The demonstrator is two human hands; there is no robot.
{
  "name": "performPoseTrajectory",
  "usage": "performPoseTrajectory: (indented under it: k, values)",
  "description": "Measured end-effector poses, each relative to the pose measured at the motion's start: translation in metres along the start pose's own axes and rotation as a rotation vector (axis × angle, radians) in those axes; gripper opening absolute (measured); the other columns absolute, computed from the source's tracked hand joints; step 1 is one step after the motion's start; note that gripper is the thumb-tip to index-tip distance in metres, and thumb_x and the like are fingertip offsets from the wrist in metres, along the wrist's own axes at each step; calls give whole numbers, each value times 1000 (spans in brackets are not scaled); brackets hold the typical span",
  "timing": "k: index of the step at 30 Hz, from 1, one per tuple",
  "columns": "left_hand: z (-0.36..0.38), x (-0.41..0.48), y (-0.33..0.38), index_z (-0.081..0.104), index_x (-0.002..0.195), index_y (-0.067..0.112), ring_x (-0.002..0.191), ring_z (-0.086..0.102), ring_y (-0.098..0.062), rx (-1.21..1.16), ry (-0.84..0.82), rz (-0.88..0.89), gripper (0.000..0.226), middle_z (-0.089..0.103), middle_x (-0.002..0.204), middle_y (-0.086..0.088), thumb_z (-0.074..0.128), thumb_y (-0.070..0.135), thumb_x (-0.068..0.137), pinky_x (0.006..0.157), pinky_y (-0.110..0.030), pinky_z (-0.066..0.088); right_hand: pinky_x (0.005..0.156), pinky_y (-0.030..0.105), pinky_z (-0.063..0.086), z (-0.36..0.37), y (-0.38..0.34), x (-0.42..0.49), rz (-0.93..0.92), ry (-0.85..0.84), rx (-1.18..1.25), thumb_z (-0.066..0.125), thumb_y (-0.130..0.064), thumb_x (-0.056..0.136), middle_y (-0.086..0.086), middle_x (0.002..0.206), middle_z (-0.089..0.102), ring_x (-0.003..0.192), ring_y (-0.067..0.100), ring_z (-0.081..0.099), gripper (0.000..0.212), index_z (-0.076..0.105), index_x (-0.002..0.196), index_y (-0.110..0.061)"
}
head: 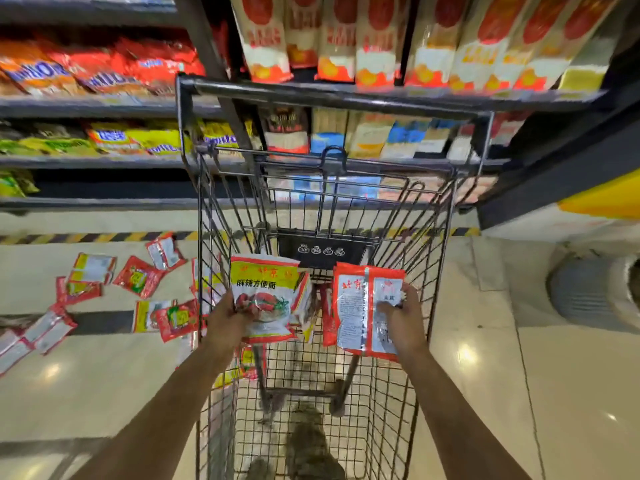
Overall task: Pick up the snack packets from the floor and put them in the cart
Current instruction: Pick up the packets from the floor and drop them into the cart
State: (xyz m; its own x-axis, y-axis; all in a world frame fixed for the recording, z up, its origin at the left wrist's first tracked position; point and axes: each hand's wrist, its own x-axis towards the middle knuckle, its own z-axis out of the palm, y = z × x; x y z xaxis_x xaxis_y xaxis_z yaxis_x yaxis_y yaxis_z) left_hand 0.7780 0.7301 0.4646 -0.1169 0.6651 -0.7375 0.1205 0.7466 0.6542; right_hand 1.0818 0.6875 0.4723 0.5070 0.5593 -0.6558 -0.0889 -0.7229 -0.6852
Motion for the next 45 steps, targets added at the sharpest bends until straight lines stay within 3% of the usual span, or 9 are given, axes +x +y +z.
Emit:
performPoseTrajectory:
  k: [5,8,12,17,21,29,33,42,45]
  values:
    - [27,51,-20,63,88,9,83,69,-19,-13,105,-11,38,76,77,9,59,-26,73,71,-26,60,96,55,58,23,25,50,31,38,-36,60,1,96,7,119,70,107,32,70,41,51,126,-25]
    - [40,69,-28,57,90,9,74,64,-12,19,161,-71,49,62,83,-6,41,-36,80,54,-13,52,96,53,58,34,38,70,41,48,-70,58,0,99,9,123,69,109,30,69,42,48,134,-20]
    - [38,85,-38,60,112,4,107,67,-45,242,186,-57,23,67,106,-22,55,-10,94,82,-44,59,95,45,55,41,50,83,-44,94,-188,57,0,98,-1,117,65,109,25,66,50,43,141,-23]
    - [44,65,-29,16,161,14,131,51,-49,900,300,212,88,46,150,-25,59,-5,87,94,-56,50,85,22,52,38,51,76,-279,144,-422,63,-39,97,3,136,55,110,13,62,60,39,148,-17]
    - [29,43,-29,16,163,16,146,33,-47,1185,209,334,98,23,166,-20,67,7,80,108,-60,45,114,45,45,39,40,53,-416,163,-755,65,-21,95,11,160,31,144,32,40,68,33,155,-15]
    - [-38,-40,8,16,165,14,160,-4,-35,1371,127,726,75,-2,173,-16,26,54,102,128,-55,18,122,54,32,35,-26,-52,-716,126,-958,42,-63,97,17,166,31,154,35,27,80,32,159,-13]
    - [-97,-101,16,26,164,17,159,12,-39,1328,198,838,76,12,172,-13,44,53,99,126,-56,15,128,50,18,56,-50,-131,-835,79,-1021,30,-78,91,9,172,17,160,31,14,91,24,164,-23]
    - [-351,-244,-61,42,157,18,149,38,-43,1263,389,673,77,35,164,-18,18,64,101,118,-59,21,126,55,23,188,-23,-357,-1053,-43,-1157,36,-86,82,9,172,19,159,35,16,102,18,164,-29]
    - [-446,-289,-107,37,157,19,147,40,-45,1218,521,642,76,36,164,-17,38,64,96,120,-58,18,127,55,21,244,-4,-439,-1156,-91,-1177,30,-87,80,10,172,20,158,35,17,104,24,164,-26]
